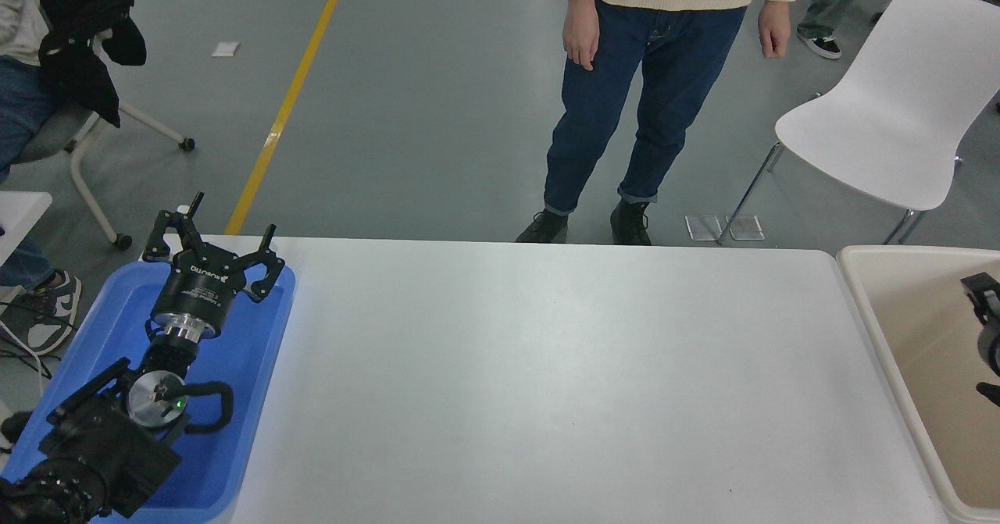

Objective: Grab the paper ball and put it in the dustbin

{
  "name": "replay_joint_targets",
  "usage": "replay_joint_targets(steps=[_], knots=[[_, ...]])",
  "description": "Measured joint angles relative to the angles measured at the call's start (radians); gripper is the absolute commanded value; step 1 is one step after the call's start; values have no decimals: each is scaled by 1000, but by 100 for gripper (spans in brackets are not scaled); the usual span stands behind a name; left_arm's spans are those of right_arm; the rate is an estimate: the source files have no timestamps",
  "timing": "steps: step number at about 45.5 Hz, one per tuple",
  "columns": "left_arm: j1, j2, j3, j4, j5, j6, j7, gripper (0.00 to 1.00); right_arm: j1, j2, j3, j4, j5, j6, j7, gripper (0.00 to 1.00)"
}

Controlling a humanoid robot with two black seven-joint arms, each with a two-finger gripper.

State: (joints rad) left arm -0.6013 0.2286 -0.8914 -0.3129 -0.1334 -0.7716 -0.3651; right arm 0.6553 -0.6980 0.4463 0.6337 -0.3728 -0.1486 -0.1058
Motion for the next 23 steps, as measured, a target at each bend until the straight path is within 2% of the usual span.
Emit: replay_joint_targets(steps=[5,10,17,23], knots=[[1,0,0,0,0,0,0,100,-48,-4,174,99,0,40,10,100],[1,0,0,0,0,0,0,100,-94,13,315,174,1,75,59,100],[1,0,0,0,0,0,0,100,-135,51,435,236,20,110,205,100],[1,0,0,0,0,0,0,100,-159,95,485,262,92,143,334,100]])
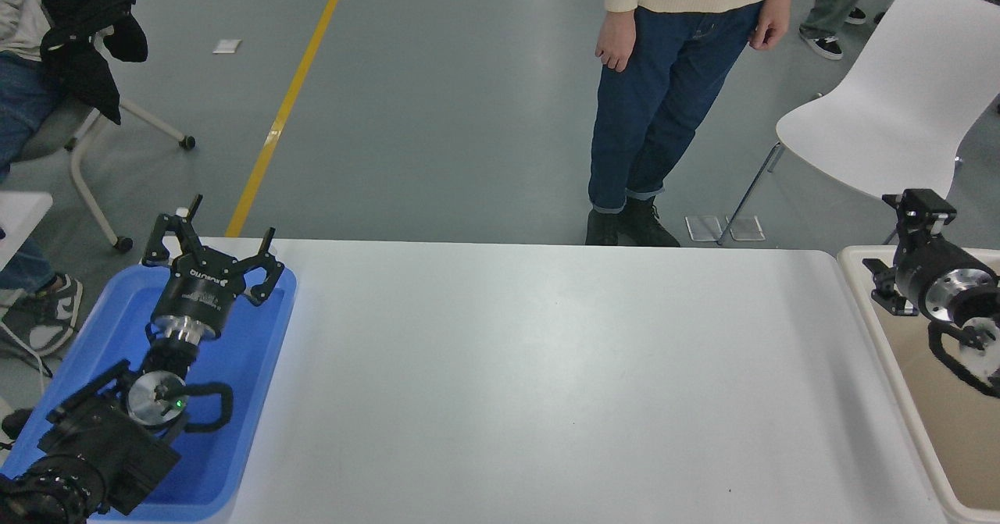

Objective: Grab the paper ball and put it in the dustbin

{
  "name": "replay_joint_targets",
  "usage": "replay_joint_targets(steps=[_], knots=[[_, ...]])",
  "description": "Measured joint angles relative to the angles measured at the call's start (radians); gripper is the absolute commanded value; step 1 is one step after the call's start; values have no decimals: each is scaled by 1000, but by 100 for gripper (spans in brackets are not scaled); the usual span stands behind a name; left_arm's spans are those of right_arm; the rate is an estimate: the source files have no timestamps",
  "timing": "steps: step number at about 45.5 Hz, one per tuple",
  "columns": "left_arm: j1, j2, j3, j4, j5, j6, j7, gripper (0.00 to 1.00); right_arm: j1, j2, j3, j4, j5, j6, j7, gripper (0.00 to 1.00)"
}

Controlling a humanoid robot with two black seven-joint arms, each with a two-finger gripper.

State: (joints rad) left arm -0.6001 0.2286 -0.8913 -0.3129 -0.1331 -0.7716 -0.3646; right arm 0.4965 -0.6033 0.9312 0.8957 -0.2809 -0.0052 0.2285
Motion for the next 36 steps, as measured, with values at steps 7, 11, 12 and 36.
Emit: replay_joint_targets(steps=[7,11,12,36], knots=[[0,0,0,0,1,0,1,100,-21,60,26,13,70,25,85,100],[0,0,0,0,1,0,1,100,-31,105,35,14,92,29,126,100],[0,0,0,0,1,0,1,100,-32,115,36,14,96,29,136,100],[-1,0,0,0,1,0,1,100,-54,259,-12,-25,125,-8,304,100]])
